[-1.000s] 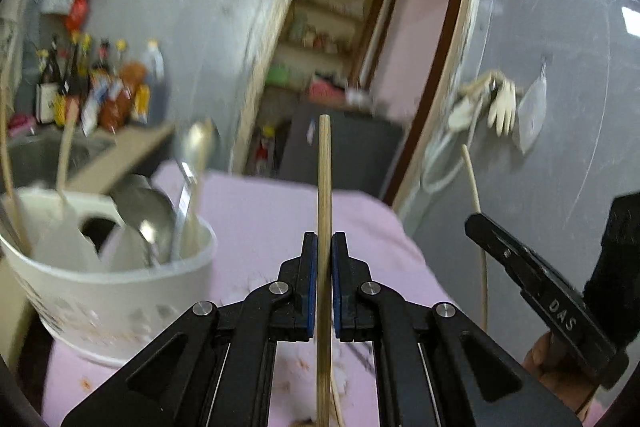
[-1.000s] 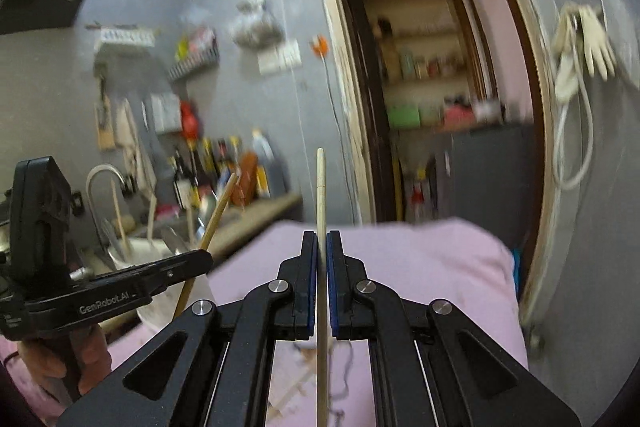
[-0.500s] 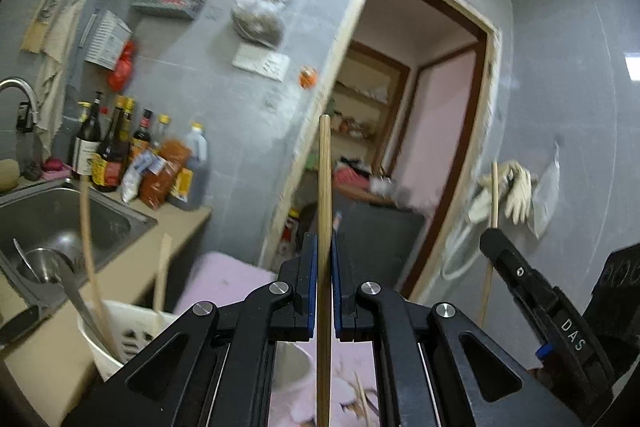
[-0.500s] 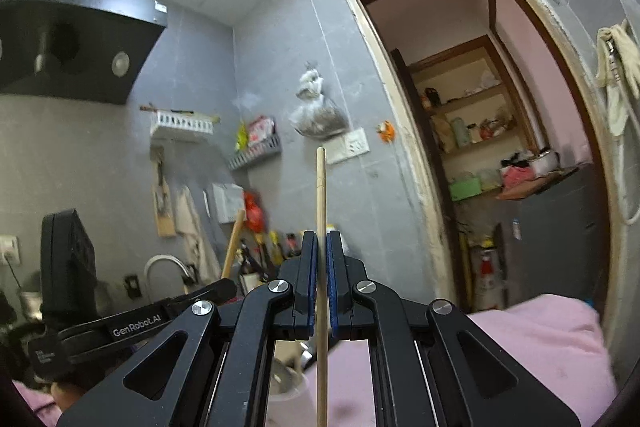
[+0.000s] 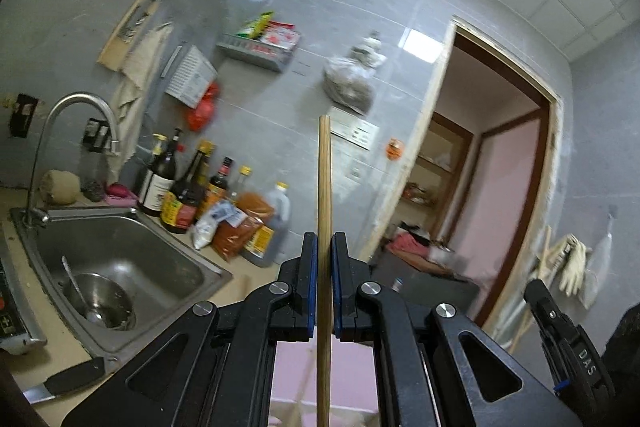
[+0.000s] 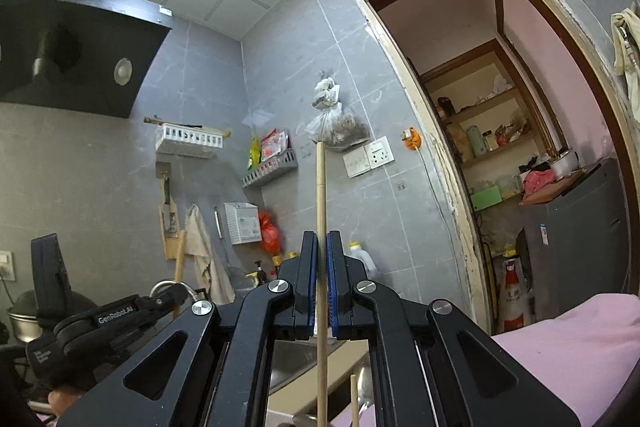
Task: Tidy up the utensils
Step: 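Lift both chopsticks and carry them over the white caddy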
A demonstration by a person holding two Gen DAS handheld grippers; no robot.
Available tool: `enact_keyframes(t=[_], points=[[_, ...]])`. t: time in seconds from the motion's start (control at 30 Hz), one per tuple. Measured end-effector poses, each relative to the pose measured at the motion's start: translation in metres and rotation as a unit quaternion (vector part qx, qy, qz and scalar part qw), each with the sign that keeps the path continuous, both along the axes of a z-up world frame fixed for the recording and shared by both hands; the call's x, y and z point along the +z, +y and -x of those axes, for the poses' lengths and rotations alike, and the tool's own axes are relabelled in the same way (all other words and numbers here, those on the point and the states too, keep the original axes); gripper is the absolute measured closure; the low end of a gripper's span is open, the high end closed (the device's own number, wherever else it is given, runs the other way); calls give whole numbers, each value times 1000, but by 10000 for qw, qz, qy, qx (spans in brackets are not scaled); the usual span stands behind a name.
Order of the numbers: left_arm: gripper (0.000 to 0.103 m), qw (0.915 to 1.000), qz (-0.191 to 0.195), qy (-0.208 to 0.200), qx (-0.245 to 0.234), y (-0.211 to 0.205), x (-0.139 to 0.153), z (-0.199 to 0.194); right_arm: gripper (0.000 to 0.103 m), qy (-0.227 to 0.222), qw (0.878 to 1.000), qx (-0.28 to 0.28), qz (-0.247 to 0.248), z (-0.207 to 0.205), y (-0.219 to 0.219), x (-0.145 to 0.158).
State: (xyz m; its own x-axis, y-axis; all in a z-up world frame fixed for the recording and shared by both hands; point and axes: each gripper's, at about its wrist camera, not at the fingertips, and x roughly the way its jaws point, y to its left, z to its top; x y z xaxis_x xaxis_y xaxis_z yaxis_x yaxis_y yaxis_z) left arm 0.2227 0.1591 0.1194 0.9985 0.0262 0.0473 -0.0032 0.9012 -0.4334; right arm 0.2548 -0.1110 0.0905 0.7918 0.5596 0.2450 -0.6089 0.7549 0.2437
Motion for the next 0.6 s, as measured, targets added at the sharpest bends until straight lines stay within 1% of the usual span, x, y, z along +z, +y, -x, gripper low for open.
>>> enact_keyframes(t=[0.1,0.23,0.47,0.6], points=[[99,9998,60,-23,203,9,-7,-8,100,-47,9999,-97,55,-5,8,-6],[99,9993,68,-100,364,8,-16,-14,100,-84,9996,-203,148,-9,15,-14],[99,9987,-102,-188,465,-2,-25,-19,100,98,9996,-198,182,-24,21,-25],[99,9989,-137,-46,438,-6,-33,-22,100,260,9990,-136,346,-29,24,-34]])
